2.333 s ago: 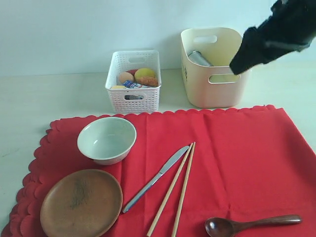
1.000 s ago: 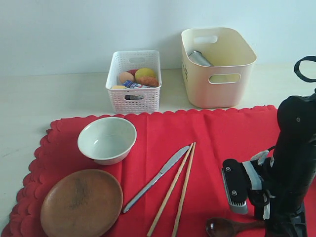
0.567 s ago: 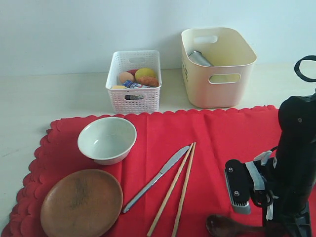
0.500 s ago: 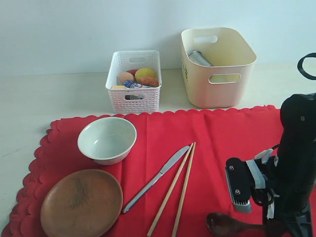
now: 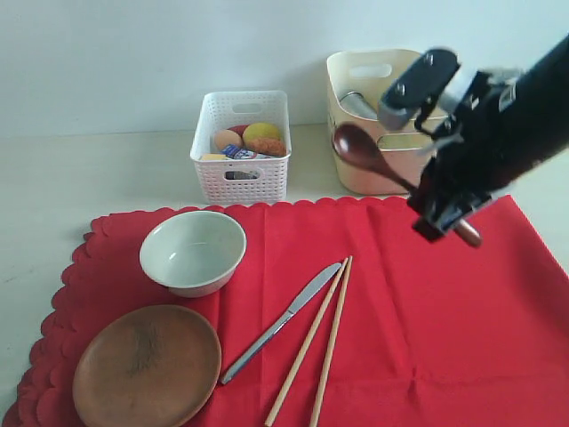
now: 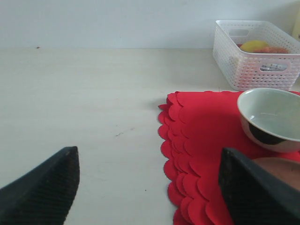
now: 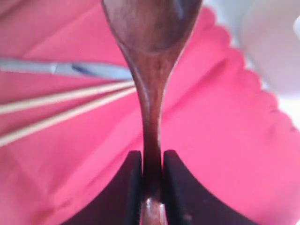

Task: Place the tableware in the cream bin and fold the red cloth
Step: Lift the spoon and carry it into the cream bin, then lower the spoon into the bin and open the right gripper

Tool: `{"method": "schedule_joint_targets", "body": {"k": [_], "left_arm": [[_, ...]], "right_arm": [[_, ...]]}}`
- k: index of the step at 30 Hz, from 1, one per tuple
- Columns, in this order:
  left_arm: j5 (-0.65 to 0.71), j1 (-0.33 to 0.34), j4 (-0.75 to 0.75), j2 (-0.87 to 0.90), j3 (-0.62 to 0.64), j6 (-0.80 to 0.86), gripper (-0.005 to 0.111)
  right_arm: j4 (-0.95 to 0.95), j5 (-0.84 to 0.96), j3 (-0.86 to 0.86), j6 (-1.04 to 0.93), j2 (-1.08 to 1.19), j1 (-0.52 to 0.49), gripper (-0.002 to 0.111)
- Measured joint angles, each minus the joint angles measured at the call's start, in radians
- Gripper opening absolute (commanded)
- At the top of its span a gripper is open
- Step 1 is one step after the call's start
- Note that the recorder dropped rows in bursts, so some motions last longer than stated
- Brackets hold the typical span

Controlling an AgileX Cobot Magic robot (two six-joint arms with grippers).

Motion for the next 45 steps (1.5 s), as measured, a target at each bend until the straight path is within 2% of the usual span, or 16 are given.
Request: {"method": "schedule_joint_targets", "body": {"k": [8,16,27,35,38,45], "left_arm": [[0.000,0.000,0.000,0.000,0.000,0.000,0.078],[0.000,0.000,0.000,0.000,0.000,0.000,0.078],[0.000,0.000,0.000,0.000,0.000,0.000,0.078],[0.000,0.000,0.000,0.000,0.000,0.000,0.078],[0.000,0.000,0.000,0.000,0.000,0.000,0.078],[0.000,0.000,0.000,0.000,0.000,0.000,0.078]], "right_arm": [[-0.002,-0.082,-0.264,0.132,0.142,-0.044,0.000],[0.063,-0.119,-0.489,0.156,0.342,-0.125,0.000],[0.228,-0.281,-0.649,0.156,0.578,-0.236,0.000],[0.264,-0.304,-0.769,0.156,0.734,-0.259,0.001],[0.268,-0.304,-0.801,0.146,0.772,-0.259,0.009],[0.268,-0.289,-0.838,0.104,0.830,-0.259,0.054]]}}
